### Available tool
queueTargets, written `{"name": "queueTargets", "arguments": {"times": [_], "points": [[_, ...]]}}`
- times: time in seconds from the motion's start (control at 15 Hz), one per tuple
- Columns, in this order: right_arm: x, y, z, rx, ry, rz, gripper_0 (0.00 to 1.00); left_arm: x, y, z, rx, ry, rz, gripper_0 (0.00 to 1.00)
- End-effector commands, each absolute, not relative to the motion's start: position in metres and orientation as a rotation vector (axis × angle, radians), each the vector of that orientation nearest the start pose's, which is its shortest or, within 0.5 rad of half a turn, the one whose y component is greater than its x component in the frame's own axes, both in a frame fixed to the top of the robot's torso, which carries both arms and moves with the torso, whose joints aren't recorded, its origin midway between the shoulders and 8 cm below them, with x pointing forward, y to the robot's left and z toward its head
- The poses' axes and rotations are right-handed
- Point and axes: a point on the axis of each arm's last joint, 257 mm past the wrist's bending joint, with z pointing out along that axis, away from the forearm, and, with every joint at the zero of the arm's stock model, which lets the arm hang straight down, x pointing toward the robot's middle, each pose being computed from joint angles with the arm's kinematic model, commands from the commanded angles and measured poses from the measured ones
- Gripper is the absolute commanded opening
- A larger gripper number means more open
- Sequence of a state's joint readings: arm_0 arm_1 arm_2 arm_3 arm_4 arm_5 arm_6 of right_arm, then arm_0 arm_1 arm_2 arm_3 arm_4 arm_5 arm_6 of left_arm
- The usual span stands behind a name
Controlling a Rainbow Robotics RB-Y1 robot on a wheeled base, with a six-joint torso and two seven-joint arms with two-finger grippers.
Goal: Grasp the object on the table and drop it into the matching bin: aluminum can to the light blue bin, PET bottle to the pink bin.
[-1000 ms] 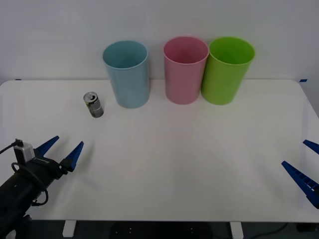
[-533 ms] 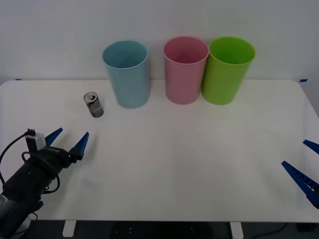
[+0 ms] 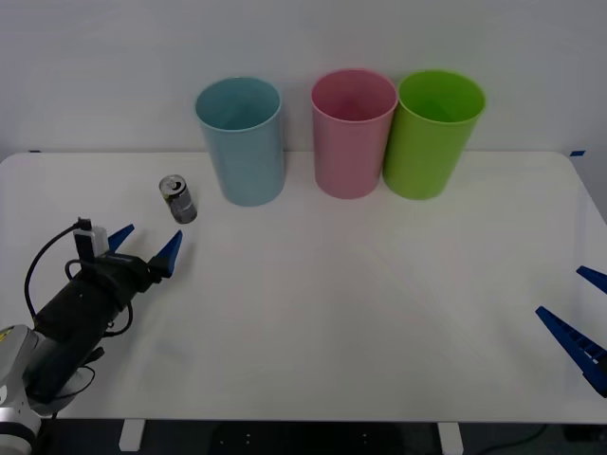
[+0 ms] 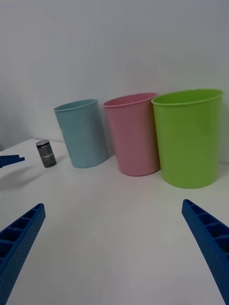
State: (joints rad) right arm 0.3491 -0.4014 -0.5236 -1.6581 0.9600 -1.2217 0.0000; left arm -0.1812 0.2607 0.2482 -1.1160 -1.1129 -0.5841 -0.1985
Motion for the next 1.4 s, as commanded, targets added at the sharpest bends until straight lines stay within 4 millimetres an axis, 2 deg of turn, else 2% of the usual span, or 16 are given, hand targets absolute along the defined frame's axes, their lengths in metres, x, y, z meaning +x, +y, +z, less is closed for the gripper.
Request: {"name": "queueTargets", "arguments": {"times": [0.07,0.53,0.93,1.07,1.2,1.4], "points": [[0.342,-0.330,-0.169,-0.465,1.441,0.567,1.00,0.578,0.299,-0.274,0.135,1.646,-0.263,1.00],[0.342,-0.330,-0.169,-0.465,1.441,0.567,1.00,0.616,0.297,-0.271,0.132,1.684,-0.160,1.00],[0.342,-0.330,-0.169,-0.465,1.441,0.567,1.00,0.647,0.277,-0.271,0.151,1.726,-0.124,1.00],[0.342,-0.330,-0.169,-0.465,1.441,0.567,1.00,0.655,0.272,-0.271,0.159,1.738,-0.111,1.00],[0.342,-0.330,-0.169,-0.465,1.441,0.567,1.00,0.657,0.281,-0.273,0.139,1.752,-0.071,1.00],[0.342,-0.330,-0.169,-0.465,1.441,0.567,1.00,0.658,0.283,-0.273,0.134,1.753,-0.064,1.00]]}}
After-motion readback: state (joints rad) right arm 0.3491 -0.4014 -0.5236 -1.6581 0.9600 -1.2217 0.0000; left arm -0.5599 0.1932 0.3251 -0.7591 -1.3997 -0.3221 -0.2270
